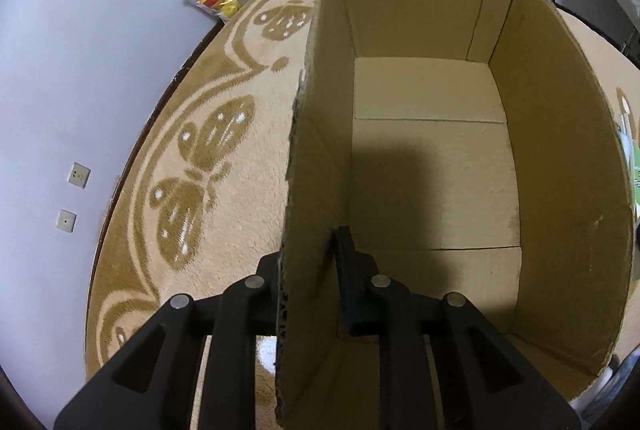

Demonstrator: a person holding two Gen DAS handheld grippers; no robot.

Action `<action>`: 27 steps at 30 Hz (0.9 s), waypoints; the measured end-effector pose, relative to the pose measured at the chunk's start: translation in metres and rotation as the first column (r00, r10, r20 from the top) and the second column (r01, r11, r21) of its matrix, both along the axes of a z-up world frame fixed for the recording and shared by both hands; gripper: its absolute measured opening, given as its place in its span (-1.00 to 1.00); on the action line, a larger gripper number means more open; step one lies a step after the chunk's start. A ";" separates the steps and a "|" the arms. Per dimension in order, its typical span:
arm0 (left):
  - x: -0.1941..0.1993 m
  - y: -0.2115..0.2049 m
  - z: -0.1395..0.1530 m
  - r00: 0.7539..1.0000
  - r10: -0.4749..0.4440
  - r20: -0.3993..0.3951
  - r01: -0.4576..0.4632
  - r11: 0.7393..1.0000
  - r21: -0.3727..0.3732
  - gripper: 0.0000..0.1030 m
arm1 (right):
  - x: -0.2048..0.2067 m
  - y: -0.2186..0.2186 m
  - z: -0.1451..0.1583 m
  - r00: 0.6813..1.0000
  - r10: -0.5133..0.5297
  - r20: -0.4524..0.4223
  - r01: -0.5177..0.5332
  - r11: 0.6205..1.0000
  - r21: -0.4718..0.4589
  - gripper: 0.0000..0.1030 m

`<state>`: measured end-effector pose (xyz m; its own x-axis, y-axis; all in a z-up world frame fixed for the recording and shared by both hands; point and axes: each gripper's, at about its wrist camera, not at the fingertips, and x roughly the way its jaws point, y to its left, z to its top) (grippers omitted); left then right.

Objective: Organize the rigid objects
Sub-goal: 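Carry the white charger into the box with the right tool and release it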

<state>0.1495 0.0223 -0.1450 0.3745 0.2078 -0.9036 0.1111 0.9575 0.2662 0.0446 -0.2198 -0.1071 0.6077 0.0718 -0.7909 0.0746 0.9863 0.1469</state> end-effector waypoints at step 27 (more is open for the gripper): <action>0.002 0.002 -0.005 1.000 0.004 -0.009 -0.004 1.000 -0.006 -0.66 | 0.084 0.059 0.064 0.971 0.143 0.191 -0.167 0.980 0.113 0.34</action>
